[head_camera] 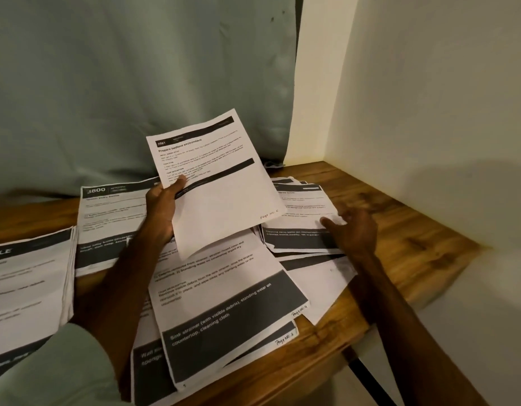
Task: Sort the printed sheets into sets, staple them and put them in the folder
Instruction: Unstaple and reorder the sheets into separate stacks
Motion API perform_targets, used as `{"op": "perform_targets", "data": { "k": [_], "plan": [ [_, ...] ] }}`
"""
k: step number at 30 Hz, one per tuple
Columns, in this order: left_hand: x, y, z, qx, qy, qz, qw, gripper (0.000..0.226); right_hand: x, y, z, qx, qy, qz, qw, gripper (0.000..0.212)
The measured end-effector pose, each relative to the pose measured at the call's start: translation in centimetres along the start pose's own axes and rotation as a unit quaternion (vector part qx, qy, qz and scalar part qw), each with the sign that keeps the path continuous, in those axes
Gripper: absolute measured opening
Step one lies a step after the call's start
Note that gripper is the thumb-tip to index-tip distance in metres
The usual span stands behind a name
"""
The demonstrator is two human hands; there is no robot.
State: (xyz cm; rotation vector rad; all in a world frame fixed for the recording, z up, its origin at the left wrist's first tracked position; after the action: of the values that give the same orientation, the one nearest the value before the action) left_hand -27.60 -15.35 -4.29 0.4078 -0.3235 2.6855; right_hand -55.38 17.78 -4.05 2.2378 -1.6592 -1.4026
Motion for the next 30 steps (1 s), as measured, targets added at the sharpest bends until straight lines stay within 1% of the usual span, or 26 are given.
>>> {"op": "perform_targets", "data": {
  "k": [2,3,5,7,12,16,20,24,25,28,30],
  "plan": [
    [-0.1,-0.1,-0.1,-0.005,-0.015,0.006,1.000,0.030,0.5,0.6,1.8,0.032,-0.042,-0.046,0.998,0.058],
    [-0.3,-0.1,-0.1,-0.007,-0.032,0.009,0.999,0.031,0.8,0.8,2.2,0.035,-0.053,-0.060,0.996,0.063],
    [-0.7,0.1,-0.1,-0.013,-0.059,0.012,0.998,0.033,1.3,1.0,2.3,0.033,-0.056,-0.065,0.996,0.067],
    [-1.2,0.5,0.0,-0.020,-0.065,0.013,0.998,0.034,1.3,1.0,2.2,0.030,-0.040,-0.054,0.997,0.063],
    [-1.3,0.5,0.0,-0.018,-0.056,0.012,0.998,0.032,0.4,0.2,2.3,0.019,0.031,0.000,0.999,0.043],
    [-1.3,0.5,-0.2,-0.017,-0.048,0.011,0.999,0.031,-0.4,-0.1,1.6,0.009,0.029,0.038,0.999,0.038],
    [-1.4,0.5,-0.2,-0.017,-0.046,0.010,0.999,0.030,-0.8,-0.2,1.2,0.020,0.037,0.068,0.997,0.033],
    [-1.4,0.5,-0.2,-0.017,-0.053,0.008,0.998,0.030,-0.7,-0.2,1.0,0.028,0.054,0.065,0.996,0.033],
    [-1.4,0.6,-0.2,-0.017,-0.054,0.009,0.998,0.030,-0.6,-0.3,0.9,0.029,0.062,0.068,0.995,0.035],
    [-1.6,0.8,-0.3,-0.021,-0.049,0.007,0.999,0.031,-0.5,-0.3,0.9,0.035,0.069,0.070,0.995,0.050],
    [-1.5,0.8,-0.4,-0.020,-0.038,0.004,0.999,0.030,-0.5,-0.2,1.1,0.051,0.057,0.065,0.995,0.055]
  ]
}}
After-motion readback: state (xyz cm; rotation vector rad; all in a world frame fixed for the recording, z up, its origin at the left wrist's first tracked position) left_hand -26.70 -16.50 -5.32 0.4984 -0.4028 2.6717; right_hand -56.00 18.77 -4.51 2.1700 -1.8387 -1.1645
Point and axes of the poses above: each hand's wrist, its own y-axis towards the middle knuckle, its own x-axis out of the palm, z = x × y, the point moved 7 cm from there along y, towards the middle knuckle, and after that the axes turned 14 degrees about -x, right-handed, at the moved point
